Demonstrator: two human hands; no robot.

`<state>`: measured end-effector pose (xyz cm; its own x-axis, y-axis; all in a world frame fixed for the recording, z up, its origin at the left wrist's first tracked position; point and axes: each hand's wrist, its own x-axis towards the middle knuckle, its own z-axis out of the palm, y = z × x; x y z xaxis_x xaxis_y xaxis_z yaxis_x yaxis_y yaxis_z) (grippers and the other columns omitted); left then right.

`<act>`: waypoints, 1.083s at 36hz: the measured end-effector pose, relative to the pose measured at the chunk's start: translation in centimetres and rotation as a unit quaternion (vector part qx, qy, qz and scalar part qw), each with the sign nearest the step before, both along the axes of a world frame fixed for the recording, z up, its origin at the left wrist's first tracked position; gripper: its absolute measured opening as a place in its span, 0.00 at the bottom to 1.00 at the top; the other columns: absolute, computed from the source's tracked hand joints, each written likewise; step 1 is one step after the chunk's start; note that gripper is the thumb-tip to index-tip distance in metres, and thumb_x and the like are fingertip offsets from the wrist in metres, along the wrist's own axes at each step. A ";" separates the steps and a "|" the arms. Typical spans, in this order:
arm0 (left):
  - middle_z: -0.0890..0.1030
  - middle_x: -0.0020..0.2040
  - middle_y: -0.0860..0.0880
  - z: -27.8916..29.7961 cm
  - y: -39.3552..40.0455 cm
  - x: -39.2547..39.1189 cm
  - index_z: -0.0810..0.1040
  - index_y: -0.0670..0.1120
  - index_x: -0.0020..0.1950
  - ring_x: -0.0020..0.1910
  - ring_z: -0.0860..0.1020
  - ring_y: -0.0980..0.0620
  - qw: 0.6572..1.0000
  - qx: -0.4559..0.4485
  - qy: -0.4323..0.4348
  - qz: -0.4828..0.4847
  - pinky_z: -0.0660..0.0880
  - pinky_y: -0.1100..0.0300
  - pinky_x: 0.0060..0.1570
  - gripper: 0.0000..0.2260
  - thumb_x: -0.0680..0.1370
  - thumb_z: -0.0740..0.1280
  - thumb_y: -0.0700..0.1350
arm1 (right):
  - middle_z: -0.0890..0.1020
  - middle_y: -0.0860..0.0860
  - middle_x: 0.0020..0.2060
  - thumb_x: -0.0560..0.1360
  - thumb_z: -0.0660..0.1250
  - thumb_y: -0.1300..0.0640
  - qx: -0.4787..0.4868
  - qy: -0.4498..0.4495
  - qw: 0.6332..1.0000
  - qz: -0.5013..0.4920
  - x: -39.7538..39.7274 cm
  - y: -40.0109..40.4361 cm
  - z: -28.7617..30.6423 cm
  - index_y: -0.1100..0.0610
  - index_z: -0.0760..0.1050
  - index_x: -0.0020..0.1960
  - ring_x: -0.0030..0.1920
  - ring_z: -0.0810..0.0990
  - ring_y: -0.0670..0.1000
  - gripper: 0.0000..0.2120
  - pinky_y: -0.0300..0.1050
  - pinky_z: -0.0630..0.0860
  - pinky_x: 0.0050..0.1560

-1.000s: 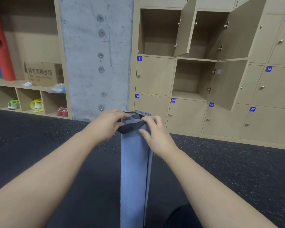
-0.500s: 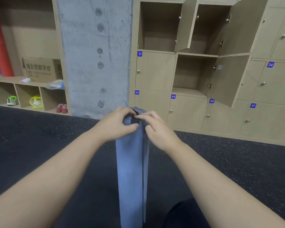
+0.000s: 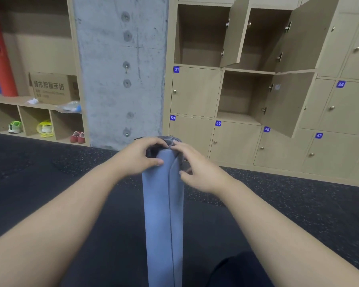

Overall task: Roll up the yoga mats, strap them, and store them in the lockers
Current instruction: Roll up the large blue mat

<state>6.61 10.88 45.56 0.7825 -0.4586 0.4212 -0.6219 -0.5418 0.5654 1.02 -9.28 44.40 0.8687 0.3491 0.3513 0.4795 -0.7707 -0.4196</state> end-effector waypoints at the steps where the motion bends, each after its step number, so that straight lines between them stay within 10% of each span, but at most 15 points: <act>1: 0.77 0.58 0.55 0.1 0.0 0.0 0.75 0.56 0.56 0.55 0.74 0.54 1.000 0.001 -0.001 -0.002 0.66 0.77 0.46 0.17 0.73 0.74 0.40 | 0.58 0.40 0.76 0.77 0.63 0.65 -0.010 -0.004 1.000 -0.003 0.2 0.0 0.2 0.49 0.61 0.75 0.62 0.71 0.46 0.29 0.42 0.68 0.65; 6: 0.78 0.56 0.56 0.1 -0.3 0.1 0.76 0.55 0.56 0.54 0.75 0.55 0.999 0.009 0.009 -0.031 0.68 0.72 0.48 0.16 0.74 0.73 0.39 | 0.71 0.38 0.54 0.78 0.65 0.65 -0.008 -0.003 1.000 -0.029 1.2 -0.6 1.0 0.52 0.67 0.70 0.49 0.68 0.41 0.23 0.39 0.65 0.57; 20: 0.77 0.60 0.59 -1.2 0.3 0.9 0.73 0.58 0.52 0.64 0.73 0.61 0.996 -0.073 0.022 -0.044 0.67 0.58 0.67 0.12 0.77 0.70 0.42 | 0.64 0.44 0.75 0.78 0.66 0.58 -0.115 -0.039 0.992 -0.014 2.0 -0.9 1.6 0.54 0.57 0.77 0.78 0.43 0.43 0.31 0.47 0.48 0.77; 27: 0.77 0.53 0.66 -0.5 0.4 -0.3 0.80 0.54 0.43 0.50 0.74 0.76 0.990 -0.141 -0.026 -0.013 0.65 0.80 0.50 0.10 0.78 0.67 0.40 | 0.66 0.48 0.73 0.78 0.66 0.58 -0.116 -0.069 0.990 -0.040 1.3 -0.8 1.4 0.55 0.63 0.73 0.74 0.60 0.47 0.25 0.45 0.59 0.72; 36: 0.76 0.57 0.62 -0.4 -0.6 -1.8 0.82 0.53 0.43 0.60 0.66 0.79 0.991 -0.115 -0.012 -0.064 0.60 0.77 0.62 0.07 0.78 0.68 0.42 | 0.68 0.50 0.63 0.75 0.70 0.55 0.000 -0.066 0.993 -0.097 1.7 -0.2 0.6 0.53 0.66 0.66 0.65 0.68 0.48 0.23 0.42 0.65 0.63; 39: 0.72 0.53 0.70 -1.5 -1.1 -1.2 0.79 0.63 0.39 0.74 0.59 0.59 0.995 -0.051 -0.033 -0.073 0.49 0.61 0.75 0.12 0.80 0.65 0.49 | 0.71 0.50 0.61 0.72 0.73 0.56 0.063 -0.085 0.990 -0.095 2.0 0.5 -0.2 0.55 0.66 0.63 0.64 0.68 0.47 0.24 0.40 0.67 0.61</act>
